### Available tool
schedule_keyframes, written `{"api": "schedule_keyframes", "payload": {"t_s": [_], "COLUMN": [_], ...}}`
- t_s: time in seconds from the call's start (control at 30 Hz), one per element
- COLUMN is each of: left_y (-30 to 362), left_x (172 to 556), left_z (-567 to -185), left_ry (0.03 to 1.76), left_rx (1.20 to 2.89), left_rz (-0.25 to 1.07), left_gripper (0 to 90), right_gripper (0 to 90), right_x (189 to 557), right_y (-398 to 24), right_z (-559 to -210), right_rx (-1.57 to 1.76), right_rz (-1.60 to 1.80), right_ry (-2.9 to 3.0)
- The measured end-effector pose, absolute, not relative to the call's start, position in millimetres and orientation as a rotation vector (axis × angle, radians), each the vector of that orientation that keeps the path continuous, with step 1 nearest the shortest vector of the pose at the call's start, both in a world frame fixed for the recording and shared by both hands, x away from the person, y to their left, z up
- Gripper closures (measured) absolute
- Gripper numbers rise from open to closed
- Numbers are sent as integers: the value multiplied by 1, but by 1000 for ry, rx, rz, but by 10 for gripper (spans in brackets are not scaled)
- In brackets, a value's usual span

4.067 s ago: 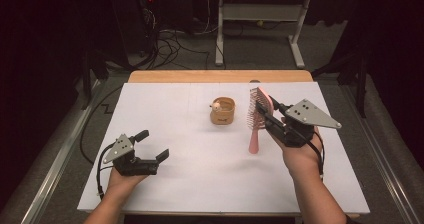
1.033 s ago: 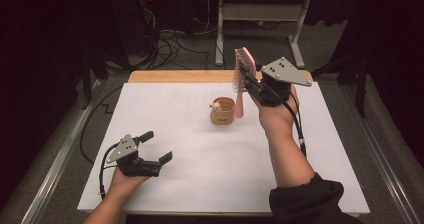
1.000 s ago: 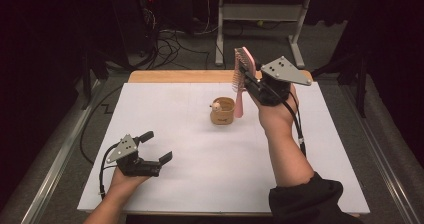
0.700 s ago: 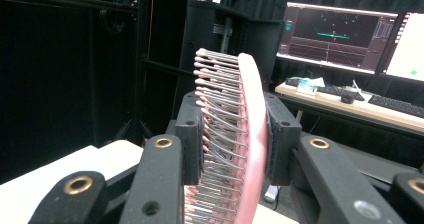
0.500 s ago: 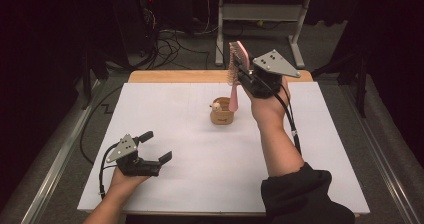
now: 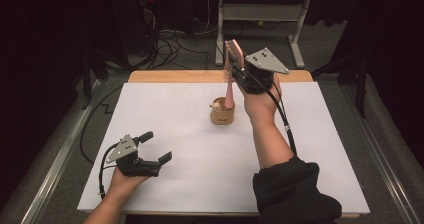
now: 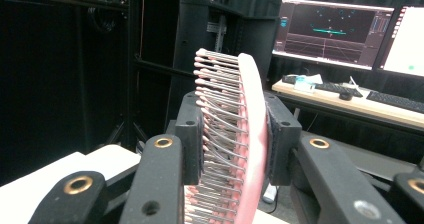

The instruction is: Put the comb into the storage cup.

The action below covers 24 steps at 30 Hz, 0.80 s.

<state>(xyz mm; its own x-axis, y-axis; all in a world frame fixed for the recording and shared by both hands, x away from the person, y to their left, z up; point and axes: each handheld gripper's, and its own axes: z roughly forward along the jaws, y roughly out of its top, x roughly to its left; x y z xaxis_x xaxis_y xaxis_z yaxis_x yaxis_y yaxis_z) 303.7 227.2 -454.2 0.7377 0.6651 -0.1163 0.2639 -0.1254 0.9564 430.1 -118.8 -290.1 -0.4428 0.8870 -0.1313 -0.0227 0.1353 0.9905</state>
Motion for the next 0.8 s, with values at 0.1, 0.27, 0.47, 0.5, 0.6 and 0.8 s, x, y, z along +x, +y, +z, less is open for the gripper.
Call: {"api": "schedule_keyframes", "payload": {"t_s": [0.1,0.27,0.47,0.5,0.6,0.8], "left_y": [227,229,231,231,231,230], "left_x": [304,304,303,303,303,303], "left_z": [-454,-455,-455,-455,-455,-456], "left_ry": [745,751,754,756,756,752], "left_rx": [1705,1699,1696,1696,1694,1700], "left_rz": [404,402,404,401,400,399], "left_gripper": [0,0,0,0,0,0], "right_gripper": [681,681,681,681,681,681], "right_x": [435,442,449,450,452,454], "right_y": [-117,-114,-110,-109,-106,-101], "right_z": [-295,-300,-307,-308,-312,-317], "right_rx": [866,871,877,878,878,884], "right_rz": [1422,1418,1419,1420,1418,1416], "right_ry": [1606,1602,1606,1608,1605,1612]}}
